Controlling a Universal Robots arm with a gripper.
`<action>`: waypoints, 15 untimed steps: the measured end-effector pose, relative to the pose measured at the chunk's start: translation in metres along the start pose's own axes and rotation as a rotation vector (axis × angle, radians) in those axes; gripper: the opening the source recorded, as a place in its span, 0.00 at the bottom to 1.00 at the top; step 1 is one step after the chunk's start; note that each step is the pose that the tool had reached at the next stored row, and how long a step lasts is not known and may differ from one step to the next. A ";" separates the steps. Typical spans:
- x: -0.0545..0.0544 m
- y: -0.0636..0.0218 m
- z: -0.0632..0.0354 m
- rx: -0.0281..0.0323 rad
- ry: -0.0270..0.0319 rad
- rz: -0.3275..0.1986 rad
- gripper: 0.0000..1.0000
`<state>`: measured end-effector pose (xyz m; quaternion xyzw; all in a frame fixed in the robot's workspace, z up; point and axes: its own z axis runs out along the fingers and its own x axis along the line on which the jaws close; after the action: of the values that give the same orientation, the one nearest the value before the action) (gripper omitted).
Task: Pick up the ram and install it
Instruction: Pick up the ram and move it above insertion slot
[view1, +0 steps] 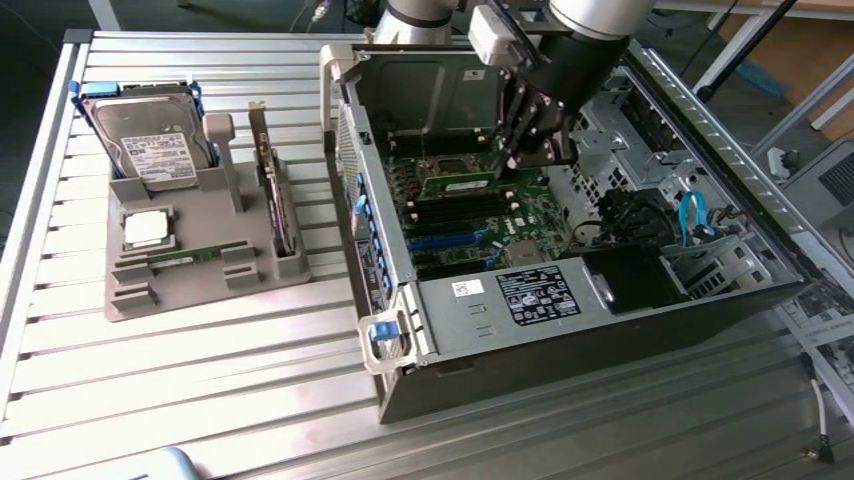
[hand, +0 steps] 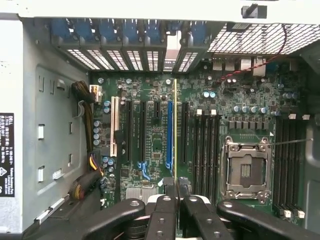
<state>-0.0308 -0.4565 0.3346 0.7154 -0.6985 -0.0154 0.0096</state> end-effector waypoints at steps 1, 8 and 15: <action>0.000 0.0000 0.0013 0.0000 0.0000 0.000 0.12; 0.000 -0.0003 0.0093 0.0000 0.0000 0.000 0.12; 0.000 -0.0004 0.0127 -0.0001 0.0002 0.000 0.12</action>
<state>-0.0308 -0.4565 0.3219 0.7154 -0.6985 -0.0153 0.0097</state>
